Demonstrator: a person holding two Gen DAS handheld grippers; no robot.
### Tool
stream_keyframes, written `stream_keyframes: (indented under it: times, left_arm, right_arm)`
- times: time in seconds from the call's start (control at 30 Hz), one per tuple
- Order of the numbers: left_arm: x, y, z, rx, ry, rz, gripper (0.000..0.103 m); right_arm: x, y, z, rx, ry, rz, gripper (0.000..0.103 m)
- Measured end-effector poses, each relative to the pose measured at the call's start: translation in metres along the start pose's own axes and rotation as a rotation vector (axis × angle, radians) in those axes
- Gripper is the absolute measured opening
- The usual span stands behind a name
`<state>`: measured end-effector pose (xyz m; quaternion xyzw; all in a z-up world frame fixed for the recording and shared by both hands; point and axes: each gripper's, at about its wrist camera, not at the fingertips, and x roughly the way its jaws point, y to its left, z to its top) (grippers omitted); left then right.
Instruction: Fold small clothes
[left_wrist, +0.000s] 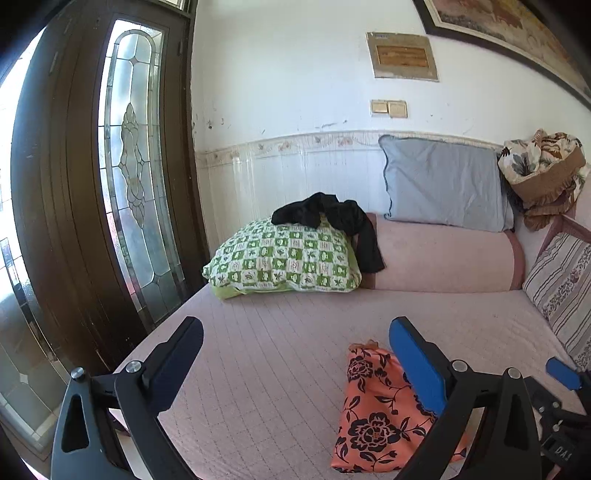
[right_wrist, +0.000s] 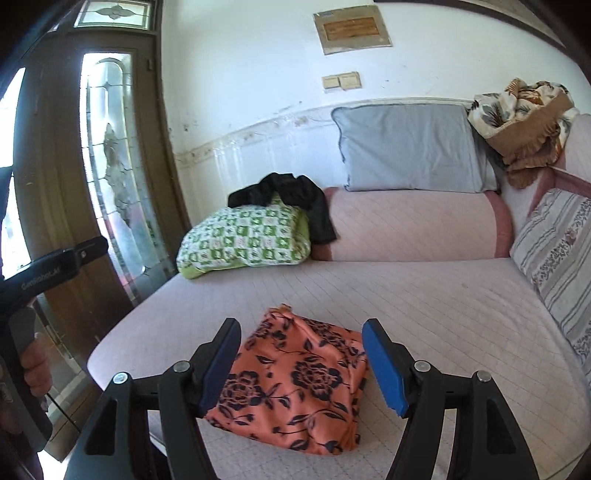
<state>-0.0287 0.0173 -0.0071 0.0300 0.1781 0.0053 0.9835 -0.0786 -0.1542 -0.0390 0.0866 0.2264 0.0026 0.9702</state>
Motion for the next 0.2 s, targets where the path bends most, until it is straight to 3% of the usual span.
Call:
stream_keyframes:
  times: [0.2]
  left_arm:
    - [-0.016,-0.002,-0.001,0.026,-0.074,-0.027,0.103]
  right_arm:
    - [0.003,0.009,-0.005,-0.014,0.012,0.011,0.072]
